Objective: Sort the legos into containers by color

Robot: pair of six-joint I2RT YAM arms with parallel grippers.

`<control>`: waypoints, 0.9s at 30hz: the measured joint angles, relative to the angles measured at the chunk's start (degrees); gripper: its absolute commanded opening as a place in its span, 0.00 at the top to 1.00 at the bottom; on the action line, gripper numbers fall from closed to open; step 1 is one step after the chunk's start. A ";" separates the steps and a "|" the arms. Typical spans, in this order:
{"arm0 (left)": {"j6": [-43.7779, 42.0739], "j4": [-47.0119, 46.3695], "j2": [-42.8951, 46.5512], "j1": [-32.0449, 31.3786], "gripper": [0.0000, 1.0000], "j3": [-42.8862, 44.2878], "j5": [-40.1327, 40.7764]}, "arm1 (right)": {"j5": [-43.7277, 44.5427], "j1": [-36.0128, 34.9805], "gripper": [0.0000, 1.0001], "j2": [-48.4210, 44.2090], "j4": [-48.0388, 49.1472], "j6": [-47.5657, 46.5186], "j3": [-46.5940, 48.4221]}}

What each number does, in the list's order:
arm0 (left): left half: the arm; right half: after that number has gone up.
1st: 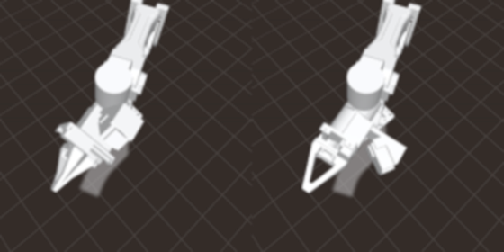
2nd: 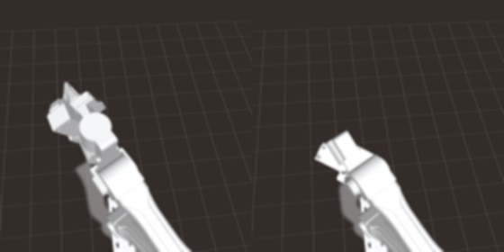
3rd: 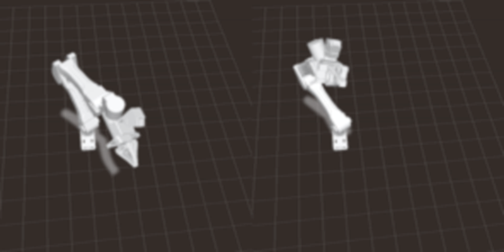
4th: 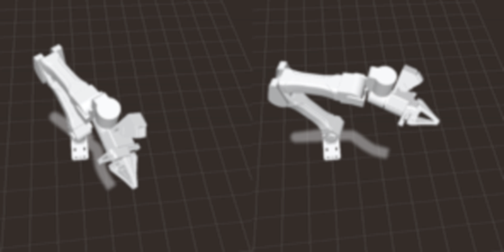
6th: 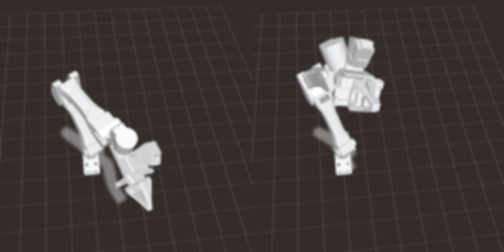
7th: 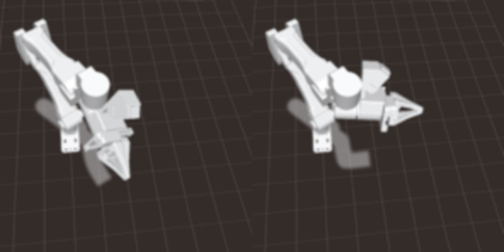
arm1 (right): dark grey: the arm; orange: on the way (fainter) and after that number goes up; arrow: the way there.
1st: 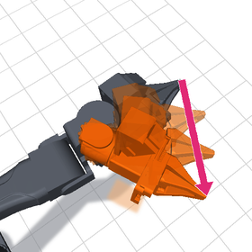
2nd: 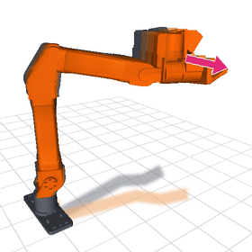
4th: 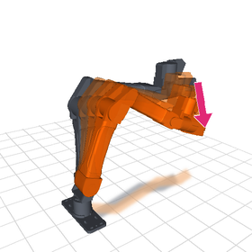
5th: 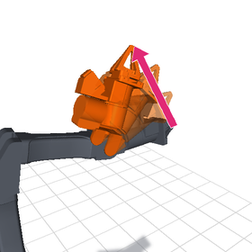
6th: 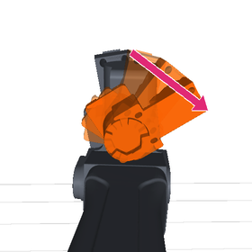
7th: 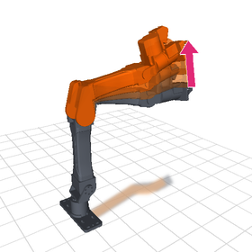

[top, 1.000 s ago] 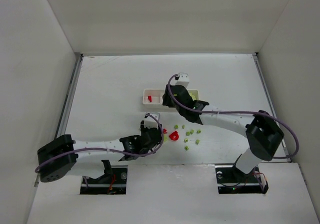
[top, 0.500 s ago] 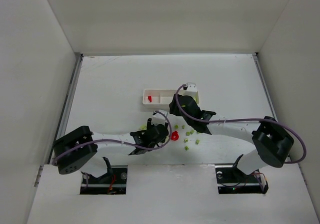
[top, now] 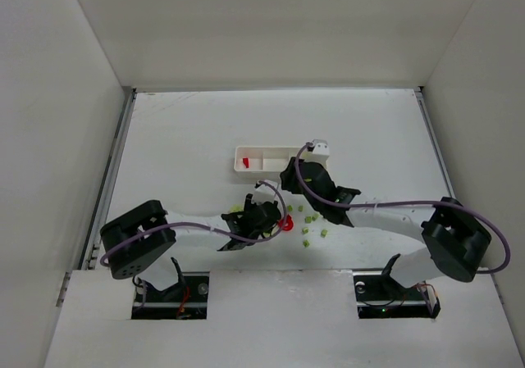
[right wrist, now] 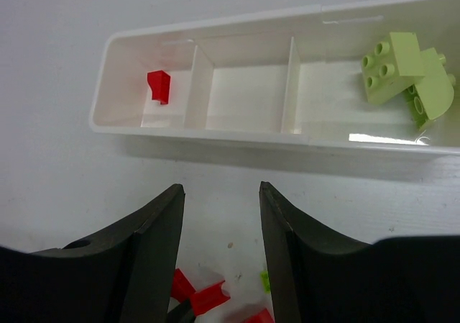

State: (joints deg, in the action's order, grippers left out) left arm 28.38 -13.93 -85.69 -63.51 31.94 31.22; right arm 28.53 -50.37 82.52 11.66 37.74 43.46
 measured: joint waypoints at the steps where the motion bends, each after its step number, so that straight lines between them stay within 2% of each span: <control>1: -0.07 -0.07 -0.17 0.02 0.66 0.11 0.04 | 0.00 0.00 0.48 -0.35 0.17 0.07 -0.31; 4: -0.13 -0.09 -0.09 0.26 0.75 0.17 0.00 | -0.02 0.00 0.48 -1.09 0.50 0.22 -0.96; 7: -0.15 -0.22 1.49 0.59 0.78 -0.02 0.02 | -0.02 0.00 0.48 -2.19 0.66 0.24 -2.05; 13: -0.07 -0.46 11.34 3.32 0.78 -1.97 0.02 | -0.52 -1.16 0.49 -7.28 0.35 0.24 -6.67; 20: -0.04 0.61 20.87 9.46 0.77 -2.10 -0.48 | -2.36 -8.76 0.50 -8.13 -1.81 0.02 -8.55; 23: -0.07 1.86 21.55 13.40 0.76 -0.66 -1.57 | -2.99 -11.69 0.50 -6.21 -2.51 -0.09 -8.55; 27: -0.04 2.62 16.85 20.00 0.76 4.94 -4.35 | -3.54 -14.16 0.49 -2.69 -3.89 -0.46 -8.24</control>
State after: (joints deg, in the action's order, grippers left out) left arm 28.34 -11.31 -68.84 -43.51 36.88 26.87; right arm 24.99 -64.53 79.83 7.77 37.28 35.22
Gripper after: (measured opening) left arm 0.352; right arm 0.506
